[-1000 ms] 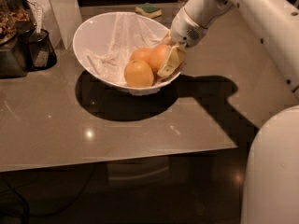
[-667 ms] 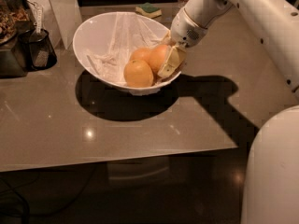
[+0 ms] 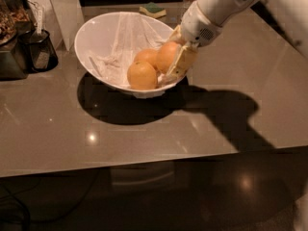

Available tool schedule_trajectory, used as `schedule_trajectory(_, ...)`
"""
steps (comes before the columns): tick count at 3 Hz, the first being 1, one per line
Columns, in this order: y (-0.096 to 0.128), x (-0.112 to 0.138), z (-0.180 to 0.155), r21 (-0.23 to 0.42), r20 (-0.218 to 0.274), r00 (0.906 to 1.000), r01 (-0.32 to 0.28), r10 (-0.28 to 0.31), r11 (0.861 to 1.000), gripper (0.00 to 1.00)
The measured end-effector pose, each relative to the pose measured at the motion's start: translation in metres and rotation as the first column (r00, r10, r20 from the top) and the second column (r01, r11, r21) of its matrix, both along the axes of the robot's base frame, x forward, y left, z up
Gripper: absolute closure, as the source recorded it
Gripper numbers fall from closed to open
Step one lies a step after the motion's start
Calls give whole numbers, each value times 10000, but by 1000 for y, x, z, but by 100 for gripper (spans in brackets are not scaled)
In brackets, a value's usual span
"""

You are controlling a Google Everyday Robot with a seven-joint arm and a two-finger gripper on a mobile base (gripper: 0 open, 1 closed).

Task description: Pick orange from white bowl

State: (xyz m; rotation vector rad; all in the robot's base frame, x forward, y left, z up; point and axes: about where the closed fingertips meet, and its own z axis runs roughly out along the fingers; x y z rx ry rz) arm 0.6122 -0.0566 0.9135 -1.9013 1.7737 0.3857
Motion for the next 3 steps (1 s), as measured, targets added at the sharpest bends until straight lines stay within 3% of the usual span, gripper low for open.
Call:
schedule_trajectory(1,16,-64,63,731,2145,9752,-711,540,9948,100)
schedule_trajectory(2,42,-137,117,1201,4094,9093,-1347,745,9836,100)
schedule_trajectory(3,33,-160,132,1204,4821,8755,-1034,329,9873,100)
